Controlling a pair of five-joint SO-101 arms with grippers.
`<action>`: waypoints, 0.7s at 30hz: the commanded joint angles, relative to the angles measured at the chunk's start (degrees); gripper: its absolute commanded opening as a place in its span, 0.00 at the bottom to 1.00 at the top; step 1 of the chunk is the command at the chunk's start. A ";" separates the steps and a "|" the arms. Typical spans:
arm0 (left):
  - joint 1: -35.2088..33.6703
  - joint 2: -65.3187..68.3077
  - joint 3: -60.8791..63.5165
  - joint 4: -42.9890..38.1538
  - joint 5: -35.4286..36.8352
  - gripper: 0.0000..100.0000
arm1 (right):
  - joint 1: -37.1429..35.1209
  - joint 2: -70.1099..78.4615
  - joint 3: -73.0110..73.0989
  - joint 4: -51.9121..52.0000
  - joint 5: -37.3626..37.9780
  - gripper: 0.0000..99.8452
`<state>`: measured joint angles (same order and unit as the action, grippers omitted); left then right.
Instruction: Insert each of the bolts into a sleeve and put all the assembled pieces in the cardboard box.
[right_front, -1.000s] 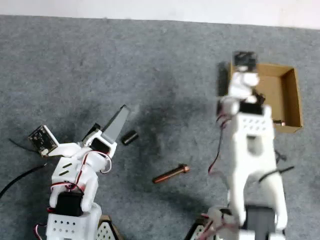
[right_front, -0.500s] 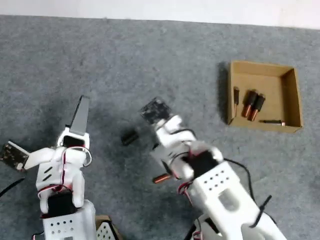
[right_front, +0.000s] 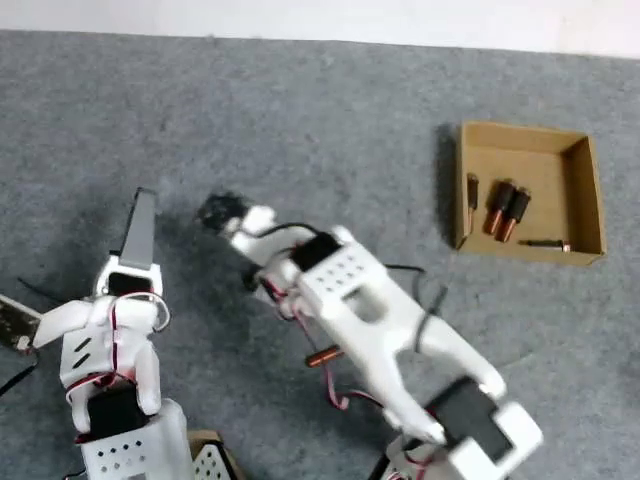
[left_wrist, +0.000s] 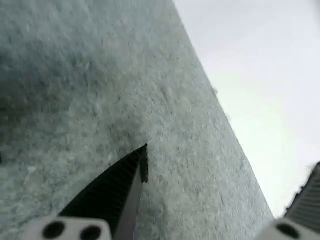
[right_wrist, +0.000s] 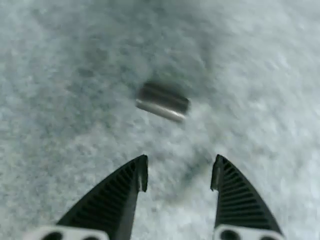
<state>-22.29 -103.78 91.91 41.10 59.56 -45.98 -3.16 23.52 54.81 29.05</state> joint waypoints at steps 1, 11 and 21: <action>-2.24 -0.48 -2.95 -0.97 0.62 0.44 | -2.59 5.14 -8.40 3.12 3.96 0.18; -3.12 -0.48 -2.77 -0.97 0.62 0.44 | -3.38 19.65 -18.51 4.53 9.67 0.18; -3.12 -0.48 -2.68 -0.97 0.53 0.44 | -3.38 30.99 -27.74 4.62 9.67 0.18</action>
<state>-25.10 -103.78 91.74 41.10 59.74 -48.97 26.37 -2.24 58.33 38.11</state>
